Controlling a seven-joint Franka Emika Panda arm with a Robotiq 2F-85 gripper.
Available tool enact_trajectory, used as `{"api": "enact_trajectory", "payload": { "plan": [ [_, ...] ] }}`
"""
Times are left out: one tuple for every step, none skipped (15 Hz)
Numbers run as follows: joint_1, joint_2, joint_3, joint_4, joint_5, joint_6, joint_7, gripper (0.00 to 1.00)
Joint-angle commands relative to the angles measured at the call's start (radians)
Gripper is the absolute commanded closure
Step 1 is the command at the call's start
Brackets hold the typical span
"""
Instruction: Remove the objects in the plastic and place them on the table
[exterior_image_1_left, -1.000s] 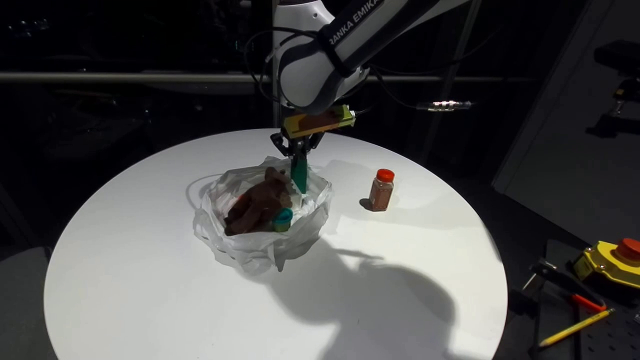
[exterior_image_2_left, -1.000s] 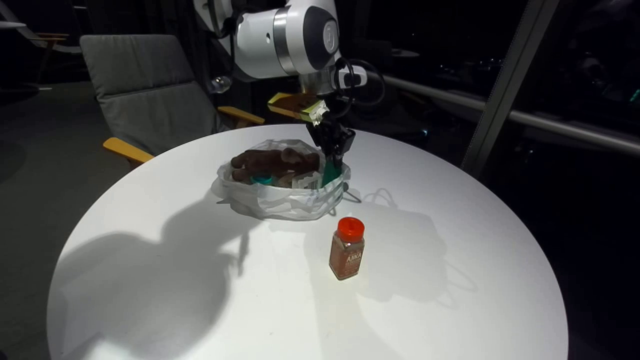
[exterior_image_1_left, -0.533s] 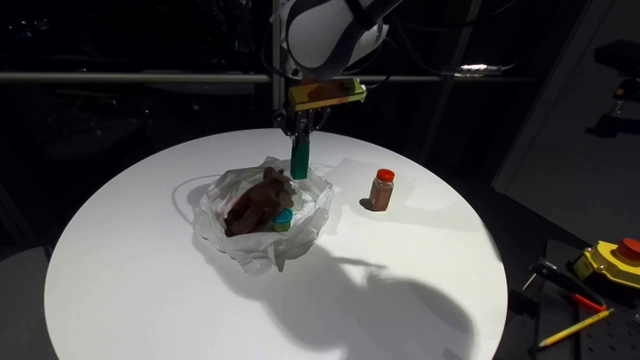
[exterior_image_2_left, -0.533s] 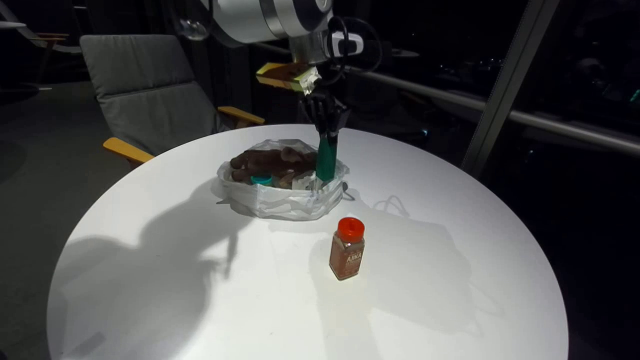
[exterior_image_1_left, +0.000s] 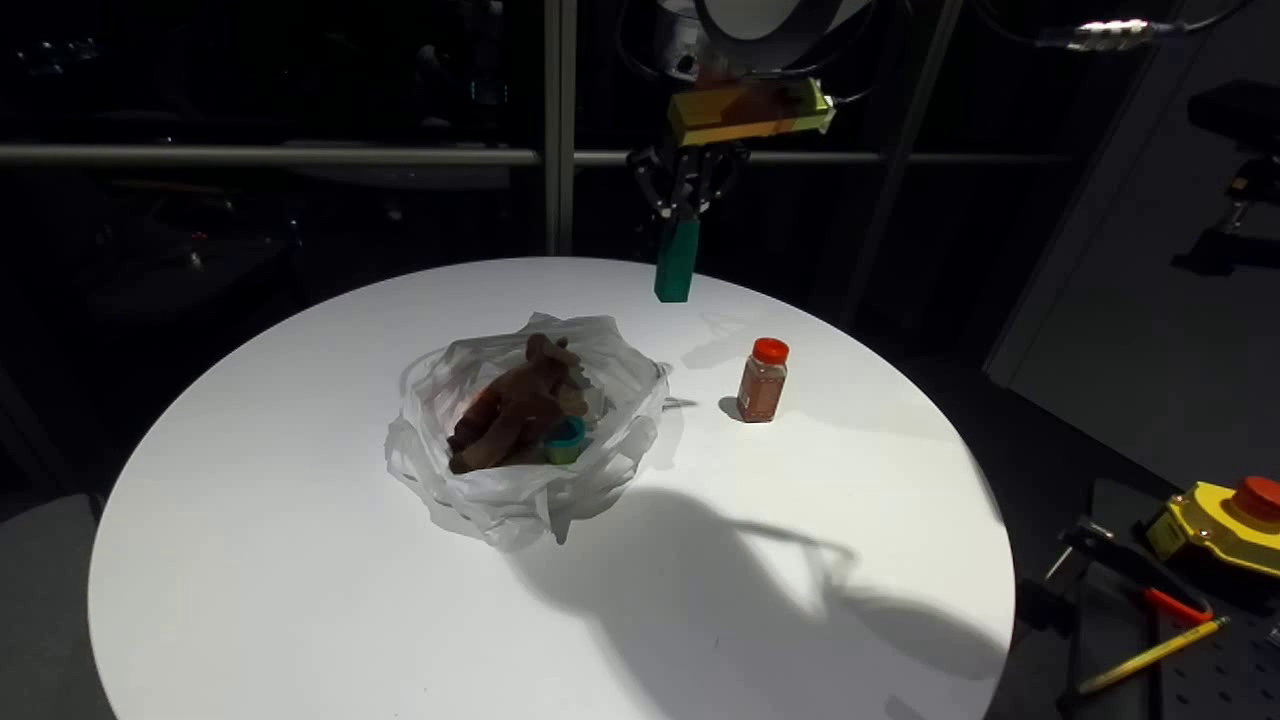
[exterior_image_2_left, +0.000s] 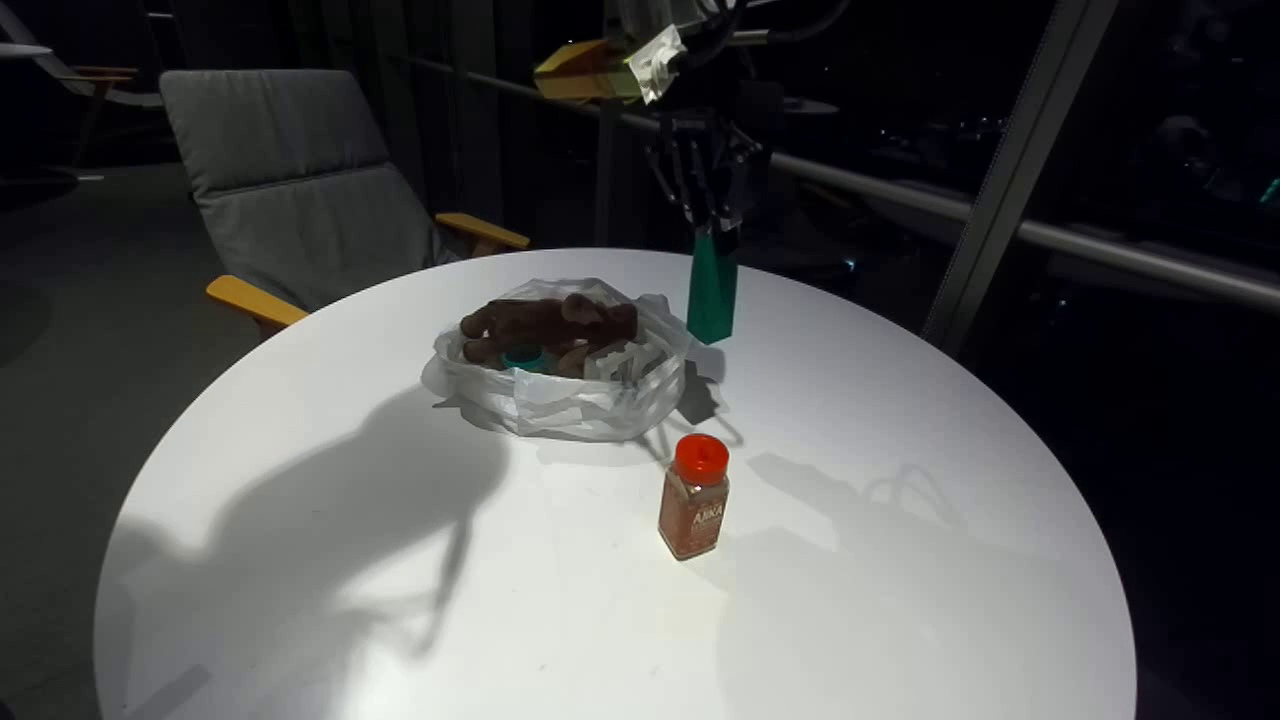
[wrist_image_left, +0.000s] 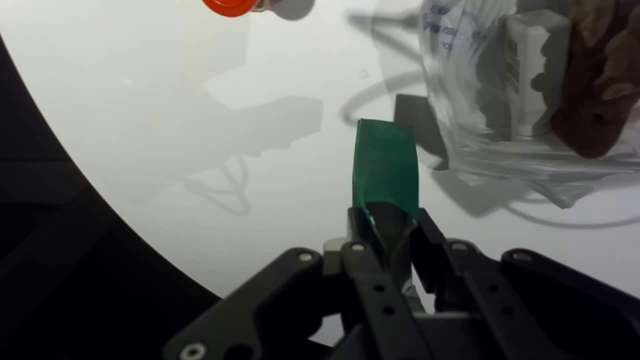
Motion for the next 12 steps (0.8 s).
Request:
{"api": "enact_trajectory", "payload": {
  "plan": [
    [-0.040, -0.046, -0.002, -0.077, -0.040, 0.058, 0.055, 0.94],
    [-0.057, -0.033, 0.004, -0.076, -0.026, 0.069, 0.050, 0.94],
    [-0.071, -0.016, 0.007, -0.072, -0.016, 0.077, 0.045, 0.94],
    [-0.083, 0.002, 0.008, -0.067, -0.010, 0.083, 0.043, 0.94],
    [-0.093, 0.023, 0.008, -0.059, -0.007, 0.084, 0.043, 0.94],
    [-0.103, 0.043, 0.009, -0.053, 0.001, 0.086, 0.038, 0.94],
    [-0.109, 0.066, 0.010, -0.042, 0.009, 0.082, 0.039, 0.94],
    [-0.115, 0.085, 0.010, -0.037, 0.015, 0.081, 0.037, 0.94],
    [-0.118, 0.106, 0.011, -0.028, 0.019, 0.075, 0.036, 0.94],
    [-0.122, 0.123, 0.012, -0.022, 0.025, 0.074, 0.033, 0.94],
    [-0.124, 0.138, 0.011, -0.018, 0.029, 0.074, 0.033, 0.94],
    [-0.127, 0.153, 0.011, -0.010, 0.036, 0.072, 0.032, 0.94]
  ]
}}
